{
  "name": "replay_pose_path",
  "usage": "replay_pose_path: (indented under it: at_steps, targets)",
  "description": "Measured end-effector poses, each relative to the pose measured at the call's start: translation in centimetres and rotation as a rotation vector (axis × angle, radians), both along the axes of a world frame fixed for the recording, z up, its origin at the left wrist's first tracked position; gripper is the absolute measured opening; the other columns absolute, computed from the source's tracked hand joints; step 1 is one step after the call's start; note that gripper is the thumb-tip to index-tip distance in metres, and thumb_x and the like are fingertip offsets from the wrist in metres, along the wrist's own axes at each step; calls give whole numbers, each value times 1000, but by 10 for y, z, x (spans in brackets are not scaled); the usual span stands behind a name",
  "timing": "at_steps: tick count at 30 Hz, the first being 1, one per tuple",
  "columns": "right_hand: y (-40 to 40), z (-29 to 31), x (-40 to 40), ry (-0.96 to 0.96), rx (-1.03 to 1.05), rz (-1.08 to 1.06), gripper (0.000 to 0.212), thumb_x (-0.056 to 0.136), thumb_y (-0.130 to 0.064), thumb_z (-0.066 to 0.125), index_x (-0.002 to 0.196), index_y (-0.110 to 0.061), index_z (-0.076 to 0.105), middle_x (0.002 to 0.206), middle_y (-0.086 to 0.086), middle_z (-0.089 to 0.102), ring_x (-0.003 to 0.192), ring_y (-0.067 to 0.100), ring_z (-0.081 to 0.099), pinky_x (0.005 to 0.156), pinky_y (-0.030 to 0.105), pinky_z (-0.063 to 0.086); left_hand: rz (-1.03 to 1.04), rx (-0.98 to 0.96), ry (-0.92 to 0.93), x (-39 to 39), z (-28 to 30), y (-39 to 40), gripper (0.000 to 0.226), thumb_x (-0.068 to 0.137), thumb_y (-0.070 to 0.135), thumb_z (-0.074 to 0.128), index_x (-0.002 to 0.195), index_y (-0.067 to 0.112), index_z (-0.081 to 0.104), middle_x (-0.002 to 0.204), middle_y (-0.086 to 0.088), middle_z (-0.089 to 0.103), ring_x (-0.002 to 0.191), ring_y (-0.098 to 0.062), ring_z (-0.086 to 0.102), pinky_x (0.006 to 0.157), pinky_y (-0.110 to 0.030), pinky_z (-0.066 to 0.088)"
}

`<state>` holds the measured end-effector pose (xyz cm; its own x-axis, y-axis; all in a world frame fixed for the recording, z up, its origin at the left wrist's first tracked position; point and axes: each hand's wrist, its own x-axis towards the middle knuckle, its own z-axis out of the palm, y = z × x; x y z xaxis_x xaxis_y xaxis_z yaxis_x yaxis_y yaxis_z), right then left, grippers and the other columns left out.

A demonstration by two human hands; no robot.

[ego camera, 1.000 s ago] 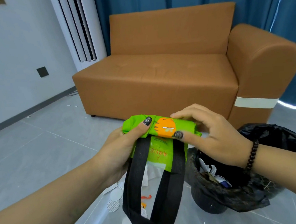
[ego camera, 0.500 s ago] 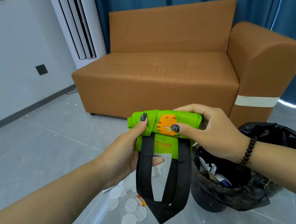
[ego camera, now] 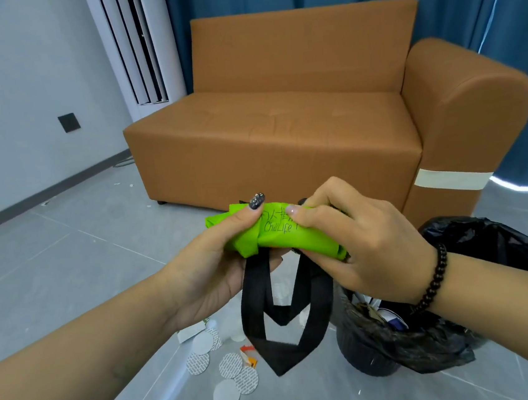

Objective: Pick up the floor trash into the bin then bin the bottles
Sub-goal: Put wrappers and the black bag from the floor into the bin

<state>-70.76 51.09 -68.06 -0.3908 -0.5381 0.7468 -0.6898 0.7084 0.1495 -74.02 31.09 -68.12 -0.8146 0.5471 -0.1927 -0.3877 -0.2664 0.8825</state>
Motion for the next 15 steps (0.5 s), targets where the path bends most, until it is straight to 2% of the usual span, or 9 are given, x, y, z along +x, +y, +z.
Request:
replay_pose_path:
  at_steps: [4, 8, 10, 13, 15]
  targets:
    - [3, 2, -2, 136, 111, -16, 27, 88, -12, 59, 112, -10, 48, 87, 19, 62, 66, 31, 57, 49, 36, 47, -44, 39, 5, 1, 3, -3, 36, 78, 25, 61, 107, 6, 72, 119, -18, 67, 100, -25, 67, 92, -36, 54]
    - [4, 4, -5, 186, 145, 4, 34, 83, -6, 66, 112, -10, 49, 86, 20, 63, 67, 32, 58, 51, 38, 47, -48, 7, -21, 2, 8, -9, 30, 77, 26, 64, 98, 8, 76, 113, -19, 69, 94, -28, 71, 85, -38, 57]
    - [4, 4, -5, 163, 155, 4, 33, 84, -8, 65, 113, -11, 49, 88, 20, 63, 69, 33, 59, 52, 38, 47, -38, -31, -22, 3, 11, -10, 29, 78, 27, 71, 98, 6, 74, 108, -20, 70, 86, -28, 72, 77, -36, 60]
    - [4, 3, -4, 42, 154, -20, 34, 86, -19, 62, 117, -13, 49, 98, 19, 62, 80, 32, 60, 59, 41, 49, 39, -77, 10, 5, 12, -9, 32, 76, 29, 62, 98, 5, 69, 95, -17, 73, 71, -24, 73, 55, -28, 59]
    - [4, 4, -3, -45, 140, -21, 34, 88, -25, 61, 118, -13, 52, 109, 18, 58, 93, 31, 57, 69, 43, 47, 106, -61, 27, 4, 13, -8, 33, 76, 27, 62, 99, 4, 68, 94, -16, 73, 68, -23, 73, 50, -25, 56]
